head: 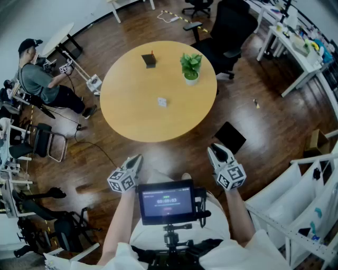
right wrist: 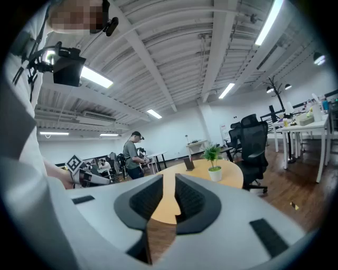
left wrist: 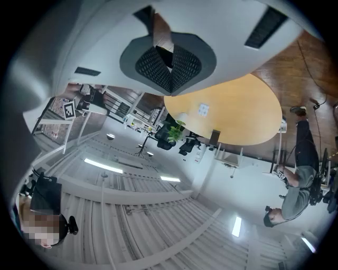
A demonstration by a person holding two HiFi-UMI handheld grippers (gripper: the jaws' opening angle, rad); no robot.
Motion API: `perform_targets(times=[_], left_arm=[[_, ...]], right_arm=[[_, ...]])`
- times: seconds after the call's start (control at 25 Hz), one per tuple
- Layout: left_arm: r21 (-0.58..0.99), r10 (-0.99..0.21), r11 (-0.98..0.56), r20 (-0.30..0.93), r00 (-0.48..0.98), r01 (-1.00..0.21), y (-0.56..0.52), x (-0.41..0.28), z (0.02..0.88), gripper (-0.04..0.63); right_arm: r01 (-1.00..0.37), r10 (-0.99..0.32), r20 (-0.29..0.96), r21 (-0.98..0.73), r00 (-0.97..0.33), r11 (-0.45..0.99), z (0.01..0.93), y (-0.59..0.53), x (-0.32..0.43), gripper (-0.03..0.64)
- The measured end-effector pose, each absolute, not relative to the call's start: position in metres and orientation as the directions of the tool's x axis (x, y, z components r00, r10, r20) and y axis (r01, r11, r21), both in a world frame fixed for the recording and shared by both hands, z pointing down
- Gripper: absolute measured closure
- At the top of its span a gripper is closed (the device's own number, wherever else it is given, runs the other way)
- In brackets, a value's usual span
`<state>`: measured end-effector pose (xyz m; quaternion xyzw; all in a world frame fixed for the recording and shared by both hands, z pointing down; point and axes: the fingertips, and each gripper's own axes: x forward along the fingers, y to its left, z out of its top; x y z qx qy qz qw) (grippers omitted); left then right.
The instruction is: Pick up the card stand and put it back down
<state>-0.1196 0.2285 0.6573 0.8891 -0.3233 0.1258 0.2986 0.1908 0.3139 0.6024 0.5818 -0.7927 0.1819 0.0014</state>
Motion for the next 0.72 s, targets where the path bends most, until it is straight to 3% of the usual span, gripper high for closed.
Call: perform_targets(times=[0.72], left_arm=[[0.494, -0.441, -0.622, 0.419, 0.793, -0.607, 0.186, -0.096, 0.677, 0.595]], right_arm=[[-0.928, -0.917, 0.266, -0.304, -0.298, 0.214, 0.620, 0.295, 0.195, 0.538]])
